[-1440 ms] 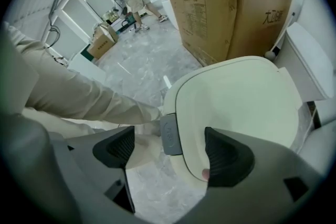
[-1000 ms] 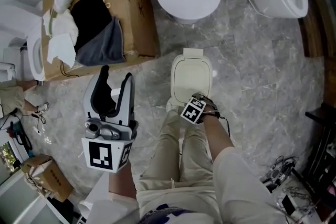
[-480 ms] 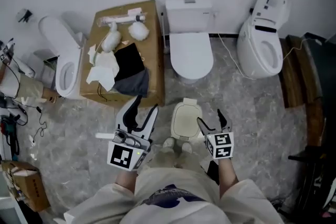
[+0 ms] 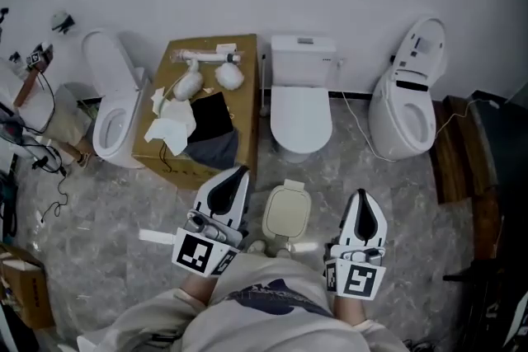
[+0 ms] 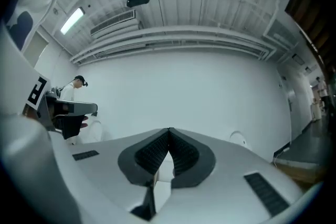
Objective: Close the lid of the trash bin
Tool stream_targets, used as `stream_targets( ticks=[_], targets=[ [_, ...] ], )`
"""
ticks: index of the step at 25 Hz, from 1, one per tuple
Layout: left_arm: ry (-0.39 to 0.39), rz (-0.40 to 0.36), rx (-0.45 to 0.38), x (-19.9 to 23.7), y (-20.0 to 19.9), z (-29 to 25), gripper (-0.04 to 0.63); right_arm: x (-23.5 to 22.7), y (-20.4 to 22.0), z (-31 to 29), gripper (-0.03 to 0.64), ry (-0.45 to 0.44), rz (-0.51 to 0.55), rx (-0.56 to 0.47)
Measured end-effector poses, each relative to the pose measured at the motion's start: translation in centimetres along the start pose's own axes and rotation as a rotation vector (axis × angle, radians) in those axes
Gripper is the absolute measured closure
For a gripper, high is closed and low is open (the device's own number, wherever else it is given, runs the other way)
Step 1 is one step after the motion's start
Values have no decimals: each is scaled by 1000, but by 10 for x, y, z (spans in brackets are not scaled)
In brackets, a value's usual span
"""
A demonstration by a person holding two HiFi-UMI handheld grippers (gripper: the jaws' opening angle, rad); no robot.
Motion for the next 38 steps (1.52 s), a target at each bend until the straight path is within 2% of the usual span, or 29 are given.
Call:
stream_targets(
  ticks=[6, 16, 21, 27, 38],
  targets=[
    [30, -9, 0, -5, -3, -13, 598, -7, -10, -4, 607, 16, -8, -28],
    [7, 0, 3, 1, -3, -17, 598, -16, -12, -9, 607, 42, -15, -39],
    [-8, -4, 4, 5, -4, -17, 598, -14, -5, -13, 611, 37, 29, 4],
    [-22, -13, 3, 9, -3, -18, 598, -21, -1, -16, 611, 56, 33, 11],
    [-27, -9, 2, 15, -4, -24, 598, -23, -5, -24, 611, 63, 31, -6]
  ],
)
Point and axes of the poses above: the fingertips, and each gripper's own axes: z backward along the fingers, x to its left, y out of its underside, the point moved 1 cm from there along z, backward along the fingers, and after that the axes turned 13 degrees about z, right-handed, at the moved point
